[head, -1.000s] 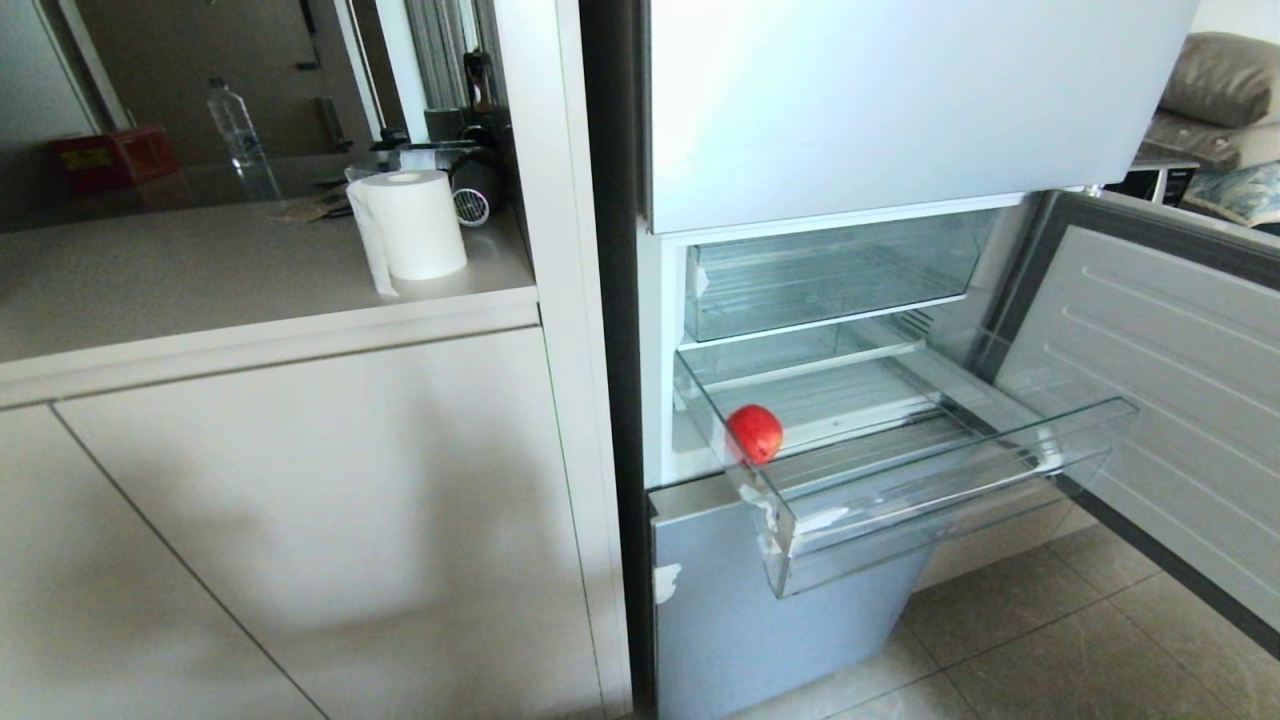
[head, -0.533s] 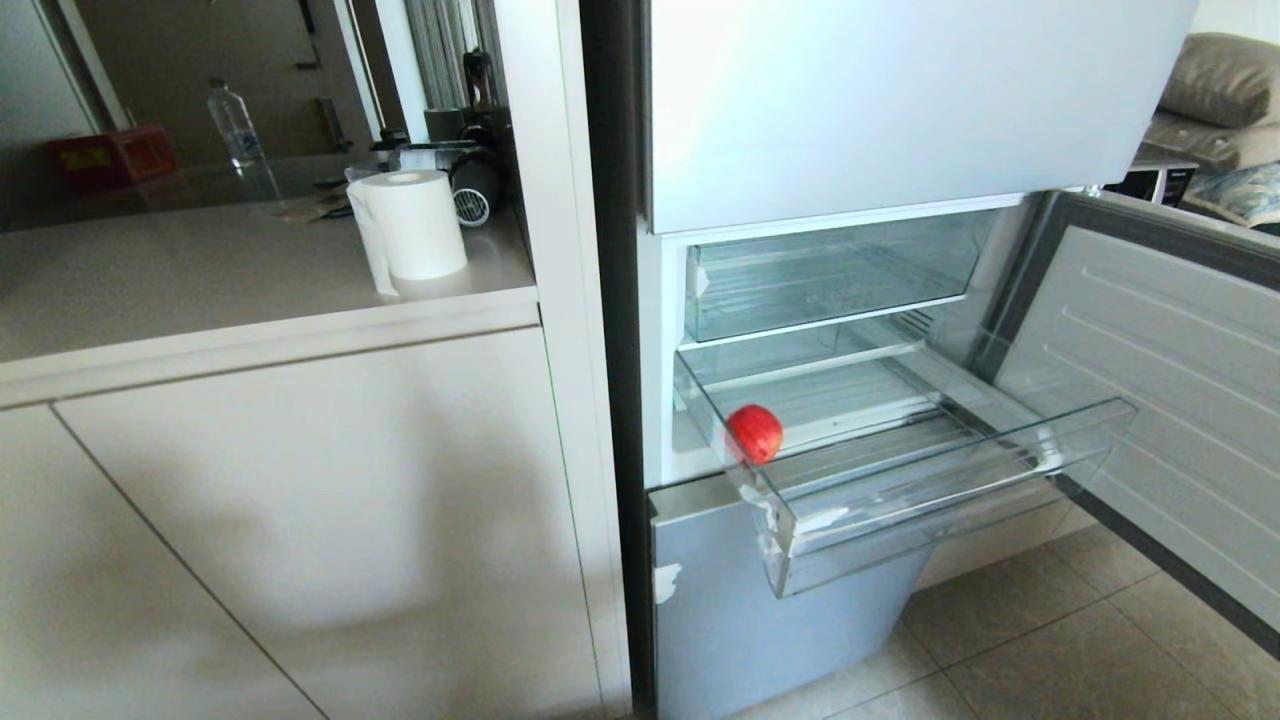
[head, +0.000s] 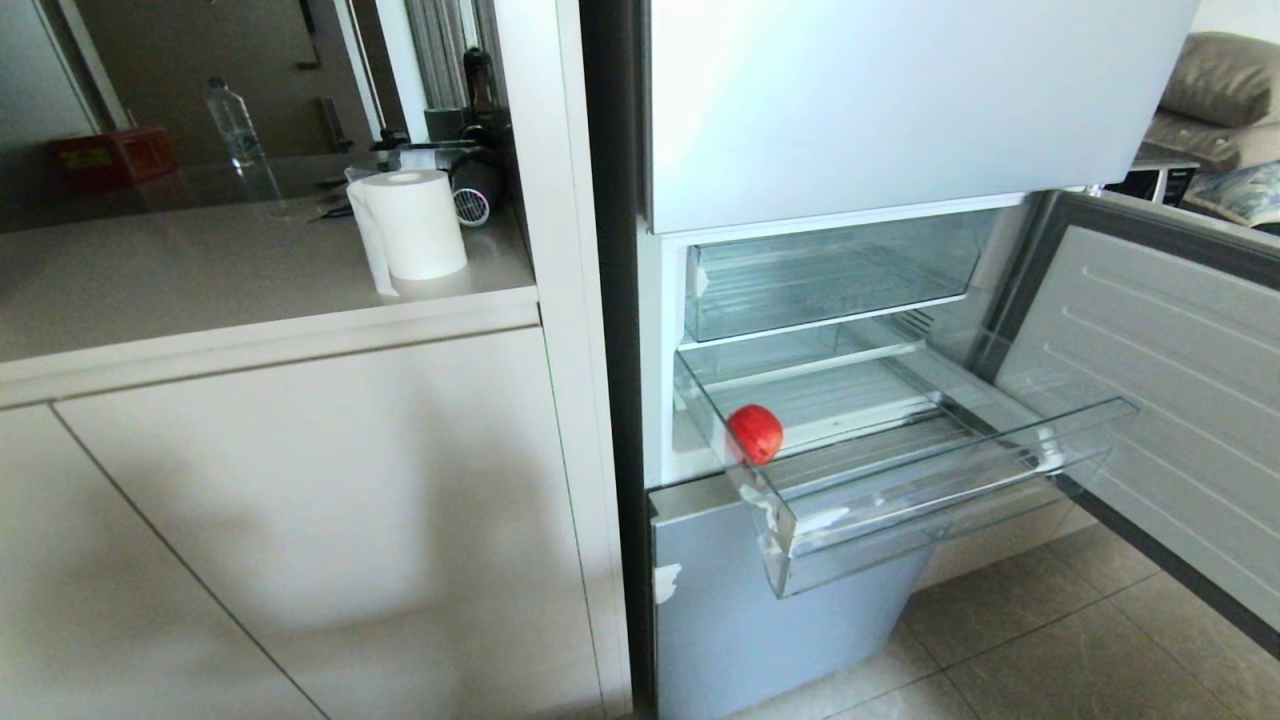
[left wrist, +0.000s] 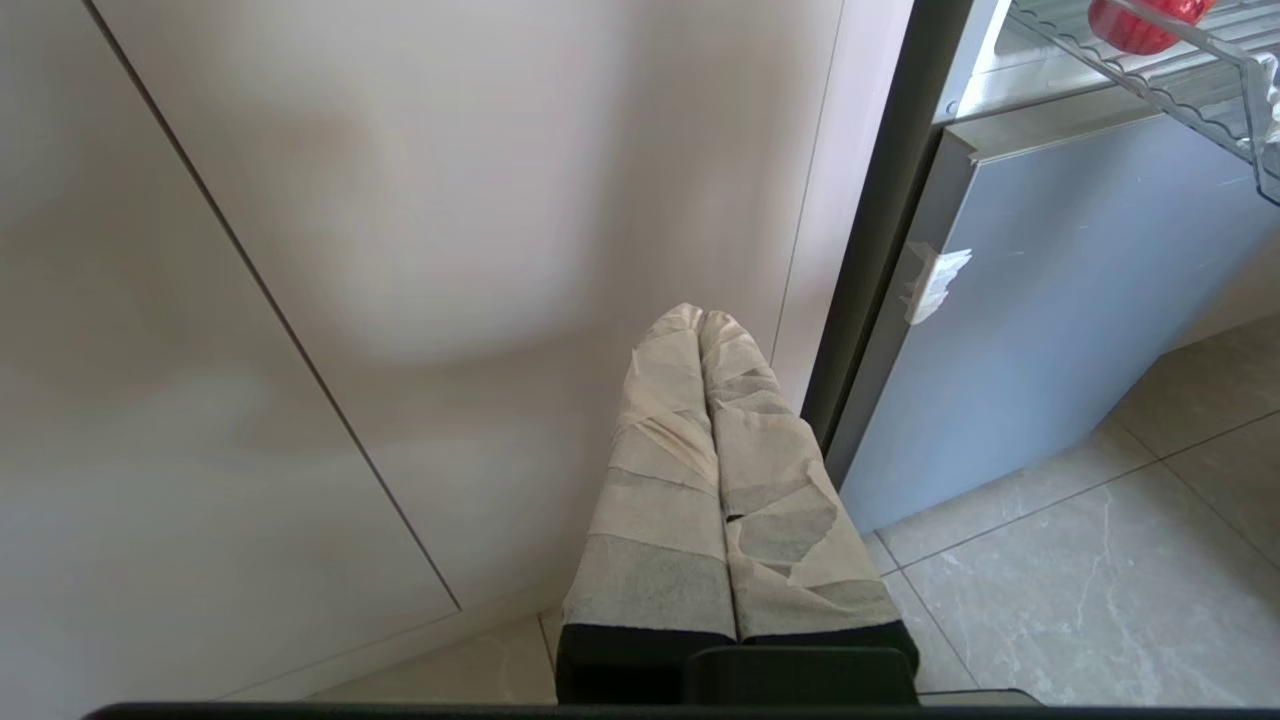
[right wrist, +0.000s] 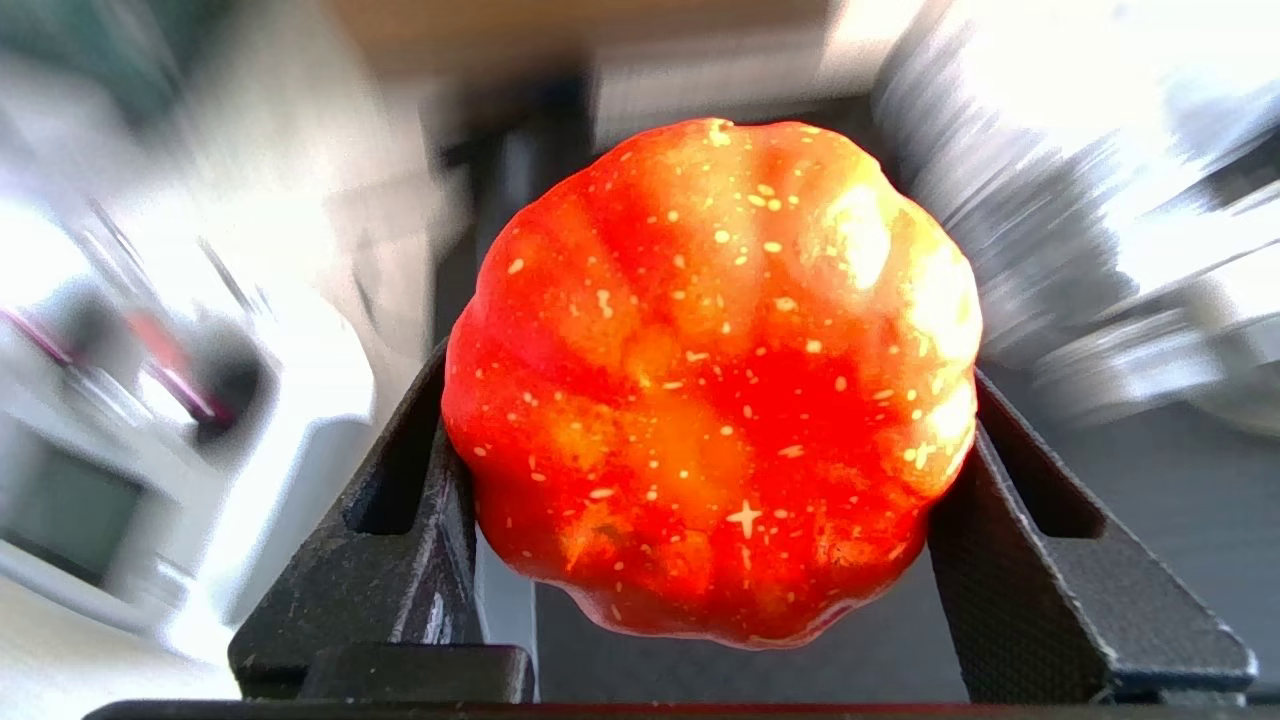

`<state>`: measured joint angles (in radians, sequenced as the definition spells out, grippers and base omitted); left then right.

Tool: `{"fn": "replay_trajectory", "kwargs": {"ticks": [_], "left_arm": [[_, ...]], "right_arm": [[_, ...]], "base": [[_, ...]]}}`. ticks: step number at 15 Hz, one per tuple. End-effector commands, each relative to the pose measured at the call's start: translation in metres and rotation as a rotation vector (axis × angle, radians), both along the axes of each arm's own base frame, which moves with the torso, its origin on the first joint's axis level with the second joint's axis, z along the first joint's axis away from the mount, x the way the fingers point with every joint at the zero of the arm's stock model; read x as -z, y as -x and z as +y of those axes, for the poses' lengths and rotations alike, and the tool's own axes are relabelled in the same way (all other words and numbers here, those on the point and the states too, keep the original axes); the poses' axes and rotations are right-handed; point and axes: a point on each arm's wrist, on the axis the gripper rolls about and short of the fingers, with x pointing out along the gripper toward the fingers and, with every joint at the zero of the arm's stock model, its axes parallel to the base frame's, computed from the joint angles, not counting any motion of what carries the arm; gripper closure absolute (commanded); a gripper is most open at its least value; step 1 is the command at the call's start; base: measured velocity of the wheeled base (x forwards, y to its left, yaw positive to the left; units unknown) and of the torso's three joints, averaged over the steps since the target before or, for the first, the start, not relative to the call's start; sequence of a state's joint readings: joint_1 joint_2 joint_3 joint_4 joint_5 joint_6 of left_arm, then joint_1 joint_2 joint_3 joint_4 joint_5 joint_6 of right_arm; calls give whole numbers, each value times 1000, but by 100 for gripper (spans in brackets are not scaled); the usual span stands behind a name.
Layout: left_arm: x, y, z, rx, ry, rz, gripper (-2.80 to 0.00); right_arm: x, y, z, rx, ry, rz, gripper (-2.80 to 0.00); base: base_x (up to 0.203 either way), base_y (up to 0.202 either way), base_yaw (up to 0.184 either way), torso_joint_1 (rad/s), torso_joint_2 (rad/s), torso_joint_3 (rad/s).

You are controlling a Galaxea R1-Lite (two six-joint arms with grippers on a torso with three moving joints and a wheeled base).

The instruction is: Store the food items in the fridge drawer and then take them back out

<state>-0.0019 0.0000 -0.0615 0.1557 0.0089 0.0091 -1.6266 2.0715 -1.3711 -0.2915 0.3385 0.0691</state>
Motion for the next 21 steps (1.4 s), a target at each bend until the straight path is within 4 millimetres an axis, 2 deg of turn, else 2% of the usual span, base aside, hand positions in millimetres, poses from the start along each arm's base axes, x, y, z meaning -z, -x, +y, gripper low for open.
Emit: {"fn": "replay_trajectory", "kwargs": {"ticks": [1,3,4,6,7,10,13,16,18,20,21], "left_arm": [[0,0,0,-1,0,2,0],[0,0,0,-1,0,2,0],[0,0,0,-1,0,2,0],[0,0,0,-1,0,2,0],[0,0,0,-1,0,2,0],[0,0,0,-1,0,3,0],[0,0,0,-1,0,2,0],[0,0,0,-1,0,2,0],[0,0,0,-1,0,3,0],[0,0,0,-1,0,2,0],[0,0,0,-1,0,2,0]], "right_arm": [[-86,17,42,58,207,-41,0],[-142,23,79,96,343,-118,0],[-172,21,104,100,418,-169,0],[-220,4,156,35,540,-299,0],[-237,-15,178,-52,574,-374,0],[-260,-87,230,-421,564,-551,0],[-262,-140,293,-797,442,-661,0],[-244,-179,355,-1077,251,-662,0],[-219,-201,397,-1201,139,-580,0],[-174,-235,431,-1270,29,-397,0],[-153,-257,439,-1276,-14,-307,0]], "base": [[0,0,0,0,0,0],[0,0,0,0,0,0],[0,0,0,0,0,0],[0,0,0,0,0,0],[0,0,0,0,0,0],[0,0,0,0,0,0],[0,0,0,0,0,0],[0,0,0,0,0,0],[0,0,0,0,0,0],[0,0,0,0,0,0],[0,0,0,0,0,0]]}}
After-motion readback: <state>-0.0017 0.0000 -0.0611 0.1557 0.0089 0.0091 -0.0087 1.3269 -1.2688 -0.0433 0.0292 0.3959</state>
